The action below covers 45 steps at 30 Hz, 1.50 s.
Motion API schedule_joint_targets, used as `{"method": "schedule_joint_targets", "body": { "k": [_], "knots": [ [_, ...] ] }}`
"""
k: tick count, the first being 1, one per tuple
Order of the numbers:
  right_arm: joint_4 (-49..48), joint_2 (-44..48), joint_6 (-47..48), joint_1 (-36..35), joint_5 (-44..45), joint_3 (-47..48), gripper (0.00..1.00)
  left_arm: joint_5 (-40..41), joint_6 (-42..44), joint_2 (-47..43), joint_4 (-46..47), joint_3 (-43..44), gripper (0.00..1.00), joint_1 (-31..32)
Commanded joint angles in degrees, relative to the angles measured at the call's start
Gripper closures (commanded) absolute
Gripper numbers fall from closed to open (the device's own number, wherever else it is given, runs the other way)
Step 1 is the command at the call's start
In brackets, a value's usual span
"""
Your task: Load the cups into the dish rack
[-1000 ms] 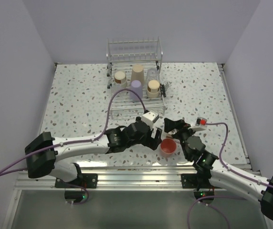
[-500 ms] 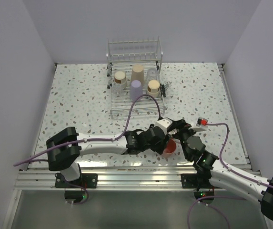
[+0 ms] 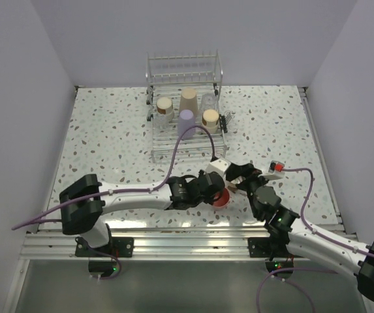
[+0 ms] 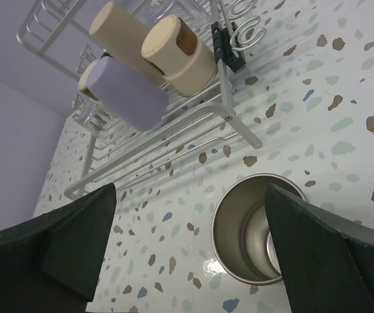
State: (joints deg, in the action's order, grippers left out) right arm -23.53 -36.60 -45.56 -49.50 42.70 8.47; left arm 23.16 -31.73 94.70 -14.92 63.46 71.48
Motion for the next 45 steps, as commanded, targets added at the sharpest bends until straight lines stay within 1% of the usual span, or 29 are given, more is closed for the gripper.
{"method": "schedule_joint_targets", "body": {
  "k": [1,2,4,5,7,8,10,11,13,15,17,19,22,26,28,30,31,32,33,34,35,37,38,40,41,42,45],
  "knots": [
    [1.5,0.4,1.0,-0.3,1.3,3.1,0.02,7.1,1.1,-8.6,-1.8,-1.5,1.00,-0.1],
    [2.3,0.8,1.3,-0.3,1.2,3.5,0.02,8.1,1.2,-11.9,-2.0,-2.3,1.00,-0.3],
    [2.1,2.4,1.0,-0.3,-0.1,4.1,0.02,8.7,2.1,-15.6,-1.6,-5.0,1.00,-0.5],
    [0.9,3.0,0.7,-0.3,-0.9,4.2,0.02,8.7,2.3,-19.4,-0.6,-6.0,1.00,-1.5],
    [-0.6,4.1,0.0,-0.3,-4.8,4.7,0.02,7.5,2.5,-23.2,0.4,-8.7,1.00,-3.2],
    [-1.7,4.0,-0.5,-0.3,-6.1,5.2,0.02,6.5,2.5,-27.2,1.7,-9.7,1.00,-6.0],
    [-2.2,3.5,-1.7,-0.3,-9.2,7.5,0.02,1.6,2.5,-31.0,3.7,-12.9,1.00,-9.6],
    [-2.8,2.5,-3.5,-0.3,-11.7,8.3,0.02,-0.2,2.7,-34.9,5.0,-14.1,1.00,-12.7],
    [-4.6,1.4,-5.5,-0.3,-13.9,9.7,0.02,-2.8,3.4,-40.5,8.8,-16.9,1.00,-14.4],
    [-8.9,-0.6,-8.8,-0.3,-16.8,9.9,0.02,-4.6,4.0,-44.0,13.5,-19.5,1.00,-15.2],
    [-14.0,-2.9,-12.4,-0.3,-19.7,9.8,0.02,-5.3,4.0,-48.8,19.6,-21.4,1.00,-15.2],
    [-16.7,-4.9,-14.6,-0.3,-21.7,10.3,0.02,-4.3,2.6,-52.1,22.6,-23.6,1.00,-15.3],
    [-20.1,-8.6,-18.3,-0.3,-24.8,11.9,0.02,-3.9,1.7,-53.3,25.9,-24.1,1.00,-15.3],
    [-28.9,-13.5,-23.9,-0.3,-27.4,12.4,0.02,-5.7,0.9,-54.0,32.6,-25.3,1.00,-15.3],
    [-31.7,-16.2,-25.8,-0.3,-28.6,12.6,0.02,-5.6,0.2,-54.6,34.6,-26.5,1.00,-15.3],
    [-37.2,-18.6,-29.8,-0.3,-29.3,12.4,0.02,-3.8,-1.0,-54.9,35.7,-27.5,1.00,-15.3],
    [-39.7,-21.2,-31.2,-0.3,-29.9,12.2,0.02,-3.1,-1.3,-55.2,36.0,-27.9,1.00,-15.3],
    [-45.1,-22.9,-34.1,-0.3,-30.1,12.0,0.02,-2.6,-1.6,-55.4,37.1,-28.4,1.00,-15.3],
    [-47.5,-24.5,-35.7,-0.3,-30.3,11.8,0.02,-1.9,-2.2,-55.6,37.7,-29.4,1.00,-15.3],
    [-50.1,-26.0,-37.2,-0.3,-30.5,11.9,0.02,-1.6,-2.5,-56.0,38.2,-30.0,1.00,-15.3],
    [-54.8,-29.4,-39.9,-0.3,-31.2,12.1,0.02,-1.5,-2.8,-56.2,39.4,-30.5,1.00,-15.3],
    [-59.1,-32.7,-42.7,-0.3,-31.8,13.1,0.02,-1.2,-3.4,-56.6,40.8,-32.0,1.00,-15.3],
    [-63.3,-35.6,-45.0,-0.3,-32.1,13.4,0.02,-1.1,-3.6,-56.6,41.8,-32.3,1.00,-15.3],
    [-68.6,-39.0,-46.7,-0.3,-31.6,14.0,0.02,-0.8,-4.1,-57.1,42.6,-33.2,1.00,-15.3],
    [-69.5,-40.4,-49.7,-0.4,-31.4,14.6,0.02,-0.3,-4.3,-57.3,43.0,-33.5,1.00,-15.3],
    [-69.5,-40.6,-50.1,-0.3,-31.4,15.0,0.02,0.0,-4.5,-57.6,43.3,-34.2,1.00,-15.3],
    [-69.5,-40.0,-48.4,-0.5,-31.7,16.0,0.02,1.3,-4.7,-58.7,43.4,-34.9,1.00,-15.3]
  ]
}}
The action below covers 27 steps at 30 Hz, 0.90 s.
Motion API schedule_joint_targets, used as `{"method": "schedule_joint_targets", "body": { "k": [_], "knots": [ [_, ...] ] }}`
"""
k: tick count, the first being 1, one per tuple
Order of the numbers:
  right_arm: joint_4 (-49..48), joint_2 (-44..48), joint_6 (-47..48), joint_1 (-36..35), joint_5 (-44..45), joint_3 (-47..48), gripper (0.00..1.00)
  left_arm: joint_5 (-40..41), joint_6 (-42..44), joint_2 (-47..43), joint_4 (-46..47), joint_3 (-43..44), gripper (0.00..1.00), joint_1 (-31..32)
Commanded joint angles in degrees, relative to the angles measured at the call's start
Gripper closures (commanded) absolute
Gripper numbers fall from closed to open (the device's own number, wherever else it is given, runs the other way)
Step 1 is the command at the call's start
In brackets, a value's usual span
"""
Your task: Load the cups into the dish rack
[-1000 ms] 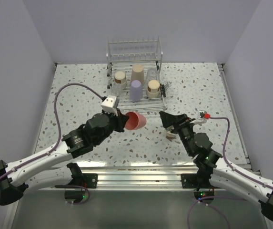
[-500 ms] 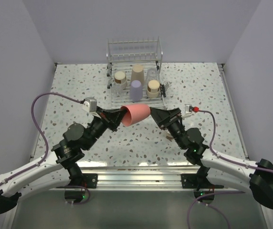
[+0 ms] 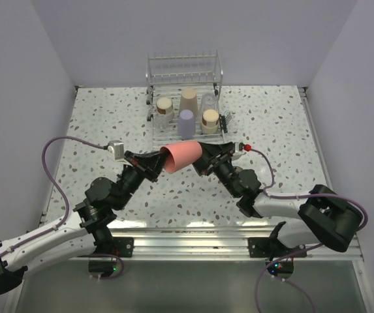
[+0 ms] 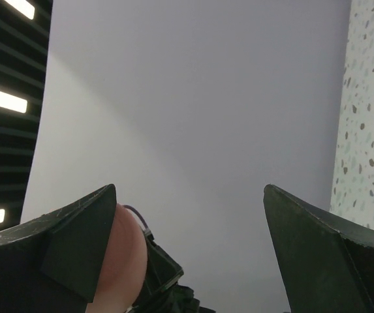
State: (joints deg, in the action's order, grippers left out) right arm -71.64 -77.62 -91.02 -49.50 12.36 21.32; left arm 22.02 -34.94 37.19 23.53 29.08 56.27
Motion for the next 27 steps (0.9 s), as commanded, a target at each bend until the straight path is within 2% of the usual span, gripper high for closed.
{"method": "schedule_joint_targets", "body": {
  "k": [1,7,10,23,25,27],
  "knots": [
    [-21.3,1.2,-3.0,-0.6,-1.1,3.3,0.02,2.8,-1.5,-1.6,4.6,-0.6,1.00,-0.1],
    [-21.3,4.0,0.1,-0.5,-1.1,4.0,0.02,7.0,-2.3,-5.1,1.5,-2.5,1.00,-0.1],
    [-21.2,3.3,-1.6,-0.6,-2.3,4.3,0.02,7.0,-1.9,-4.8,2.0,-3.0,1.00,-0.1],
    [-21.2,4.0,-1.5,-1.4,-4.9,6.2,0.02,4.3,-1.7,3.9,17.2,-6.2,1.00,-0.1],
    [-21.3,4.0,-1.4,-1.4,-5.7,6.5,0.05,4.1,-1.9,5.3,18.8,-6.2,1.00,-0.1],
    [-21.3,3.9,-1.4,-1.5,-6.3,6.9,0.12,4.0,-2.2,6.7,19.3,-6.1,1.00,0.0]
  ]
}}
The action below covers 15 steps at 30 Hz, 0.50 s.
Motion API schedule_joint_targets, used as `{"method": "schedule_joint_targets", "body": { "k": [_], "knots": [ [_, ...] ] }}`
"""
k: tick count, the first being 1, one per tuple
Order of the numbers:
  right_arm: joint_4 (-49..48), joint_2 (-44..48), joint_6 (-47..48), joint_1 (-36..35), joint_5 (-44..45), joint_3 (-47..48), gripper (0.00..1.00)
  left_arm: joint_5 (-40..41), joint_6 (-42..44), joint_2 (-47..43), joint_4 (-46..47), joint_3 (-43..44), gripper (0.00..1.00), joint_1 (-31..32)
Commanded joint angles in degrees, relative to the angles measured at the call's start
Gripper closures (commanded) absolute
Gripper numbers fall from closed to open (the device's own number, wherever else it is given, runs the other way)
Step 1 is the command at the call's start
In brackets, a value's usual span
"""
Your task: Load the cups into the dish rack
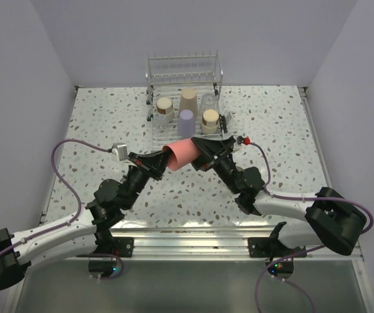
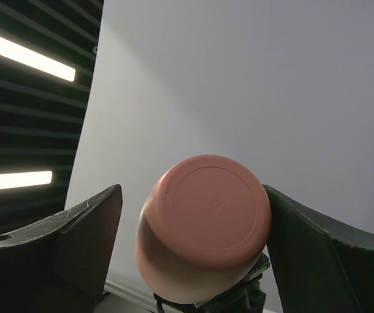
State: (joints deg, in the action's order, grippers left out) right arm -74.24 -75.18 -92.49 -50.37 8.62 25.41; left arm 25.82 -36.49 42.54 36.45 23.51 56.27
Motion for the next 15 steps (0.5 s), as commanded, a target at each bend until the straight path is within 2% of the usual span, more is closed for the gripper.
{"method": "schedule_joint_targets", "body": {
  "k": [1,8,9,11,12,13,15],
  "knots": [
    [-18.7,1.3,0.1,-0.6,-2.8,2.9,0.15,0.2,-0.8,1.5,6.6,-0.6,1.00,0.0],
    [-18.7,0.0,0.1,-0.8,-4.1,3.9,0.54,-0.1,-1.5,3.2,7.3,-0.8,1.00,0.0],
    [-18.8,-0.2,0.1,-0.8,-4.2,3.9,0.63,0.0,-1.5,3.9,7.2,-0.7,1.00,0.0],
    [-18.6,-0.8,0.0,-0.9,-4.5,4.0,0.74,-0.2,-1.7,4.9,5.7,0.3,1.00,0.0],
    [-18.7,-0.9,0.2,-0.9,-4.5,4.0,0.91,-0.4,-1.7,5.3,4.9,0.9,1.00,0.1],
    [-18.7,-1.2,0.5,-0.8,-4.5,3.9,1.00,-0.6,-1.7,5.6,2.1,1.8,0.99,0.0],
    [-18.5,-1.4,0.4,-0.9,-3.8,3.6,1.00,-1.0,-1.6,6.2,-1.4,4.0,0.87,0.0]
  ]
}}
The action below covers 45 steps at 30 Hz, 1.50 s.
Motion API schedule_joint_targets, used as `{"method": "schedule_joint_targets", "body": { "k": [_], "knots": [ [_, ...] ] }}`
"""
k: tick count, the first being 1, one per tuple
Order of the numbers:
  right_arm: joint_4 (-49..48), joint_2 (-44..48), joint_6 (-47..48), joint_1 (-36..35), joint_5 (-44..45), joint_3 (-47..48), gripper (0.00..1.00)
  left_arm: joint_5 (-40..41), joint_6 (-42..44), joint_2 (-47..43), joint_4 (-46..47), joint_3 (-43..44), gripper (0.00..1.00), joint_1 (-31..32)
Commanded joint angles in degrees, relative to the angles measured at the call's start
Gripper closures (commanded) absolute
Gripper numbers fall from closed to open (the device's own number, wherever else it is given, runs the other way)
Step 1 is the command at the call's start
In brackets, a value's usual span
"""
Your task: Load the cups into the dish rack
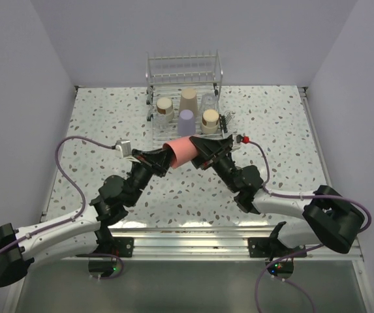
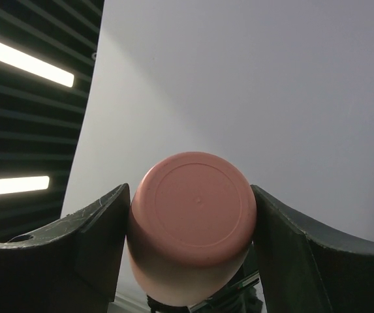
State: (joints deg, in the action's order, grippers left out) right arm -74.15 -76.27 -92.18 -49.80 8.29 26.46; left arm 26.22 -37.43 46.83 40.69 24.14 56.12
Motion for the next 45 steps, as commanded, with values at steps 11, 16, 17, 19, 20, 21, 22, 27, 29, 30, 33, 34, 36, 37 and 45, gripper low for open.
{"method": "schedule_joint_targets", "body": {
  "k": [11,16,17,19,20,21,22,27,29,30,33,34,36,37,45],
  "knots": [
    [-3.0,4.5,9.3,0.1,-2.7,4.8,1.00,4.5,-3.8,-0.9,-40.0,13.9,0.14,0.1],
    [16.8,11.9,20.7,2.0,-1.5,9.4,1.00,4.5,-3.4,-4.8,-53.2,18.3,0.00,0.1],
    [21.0,13.2,23.1,2.3,-0.7,10.7,1.00,4.5,-3.3,-5.9,-54.9,18.9,0.00,0.1],
    [34.9,16.6,32.0,2.3,2.1,16.1,1.00,4.5,-2.5,-6.6,-60.9,21.3,0.00,0.1],
    [39.6,17.1,35.3,2.4,3.2,18.3,1.00,4.6,-2.1,-7.0,-63.0,22.1,0.00,0.1],
    [44.1,17.3,41.8,2.4,4.3,20.8,1.00,4.7,-1.7,-6.9,-67.2,23.1,0.00,0.1],
    [52.4,16.7,44.9,2.3,5.6,25.7,1.00,5.3,-0.7,-7.0,-69.6,25.2,0.00,0.1],
    [71.6,9.9,60.1,2.3,12.7,39.4,1.00,8.1,1.4,-8.5,-84.5,31.1,0.00,0.1],
    [74.0,6.5,64.7,2.4,14.4,42.4,1.00,10.5,2.5,-11.1,-86.7,33.1,0.00,0.1],
    [75.7,5.1,67.5,2.3,15.9,43.7,1.00,11.6,3.0,-12.3,-87.8,33.3,0.00,0.1],
    [79.3,-1.1,71.5,2.3,18.9,49.4,1.00,14.8,5.9,-16.7,-87.7,31.9,0.00,0.1],
    [79.6,-2.4,72.2,2.3,19.2,50.3,1.00,14.8,6.7,-17.6,-87.4,31.4,0.00,0.1],
    [79.9,-6.7,74.1,2.3,19.6,52.0,1.00,14.0,8.3,-19.9,-85.6,30.0,0.00,0.1],
    [80.6,-8.0,74.3,2.2,19.2,53.9,1.00,13.9,8.4,-20.7,-85.1,28.5,0.00,0.1],
    [80.9,-21.4,76.9,1.5,18.1,62.7,1.00,9.7,15.5,-25.3,-75.4,21.2,0.00,0.1]
  ]
}}
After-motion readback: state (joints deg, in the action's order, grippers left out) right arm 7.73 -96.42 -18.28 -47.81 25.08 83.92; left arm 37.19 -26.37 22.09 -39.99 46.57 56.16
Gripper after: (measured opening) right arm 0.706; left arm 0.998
